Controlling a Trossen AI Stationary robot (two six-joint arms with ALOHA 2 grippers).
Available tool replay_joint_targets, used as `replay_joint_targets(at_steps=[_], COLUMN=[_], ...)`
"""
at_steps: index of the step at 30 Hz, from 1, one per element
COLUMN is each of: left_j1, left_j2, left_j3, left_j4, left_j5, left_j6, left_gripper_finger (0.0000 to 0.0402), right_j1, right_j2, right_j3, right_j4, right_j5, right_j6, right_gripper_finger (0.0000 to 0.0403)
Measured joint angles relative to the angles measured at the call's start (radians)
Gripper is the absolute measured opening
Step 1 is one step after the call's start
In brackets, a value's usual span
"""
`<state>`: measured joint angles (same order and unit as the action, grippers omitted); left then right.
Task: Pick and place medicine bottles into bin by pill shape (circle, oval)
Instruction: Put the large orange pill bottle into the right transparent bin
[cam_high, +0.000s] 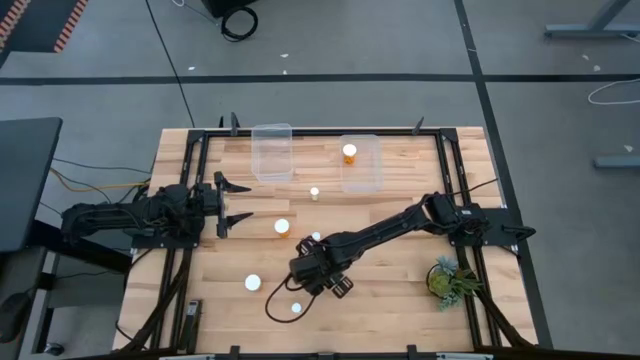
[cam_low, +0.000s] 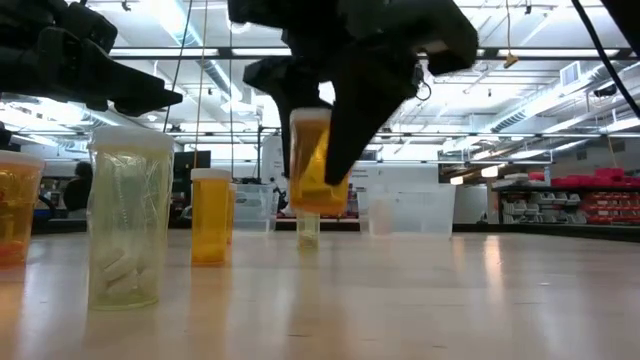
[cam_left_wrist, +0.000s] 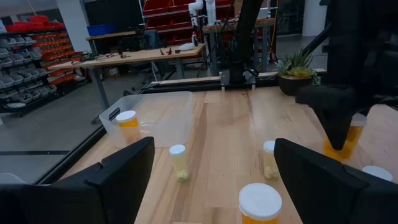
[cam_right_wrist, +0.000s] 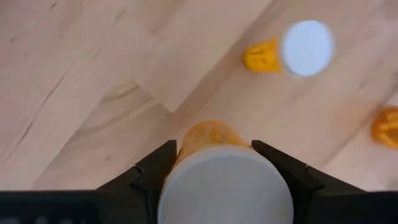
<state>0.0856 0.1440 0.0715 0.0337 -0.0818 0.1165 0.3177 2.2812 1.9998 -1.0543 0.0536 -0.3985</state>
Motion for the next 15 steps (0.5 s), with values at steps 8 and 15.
replay_joint_targets(at_steps=[8,15], left_j1=[0.000,0.000], left_j2=[0.000,0.000], left_j3=[0.000,0.000], left_j4=[0.000,0.000], left_j5=[0.000,0.000], left_j6=[0.000,0.000], left_gripper_finger=[0.0341,0.0341], right_j1=[-0.029,-0.066], right_j2=[0.000,0.000], right_j3=[0.081,0.154], right_j4=[-0.094,-0.174], right_j5=[-0.001,-0.001], right_j6=[0.019,0.045], right_gripper_finger=[0.0207,0.0207])
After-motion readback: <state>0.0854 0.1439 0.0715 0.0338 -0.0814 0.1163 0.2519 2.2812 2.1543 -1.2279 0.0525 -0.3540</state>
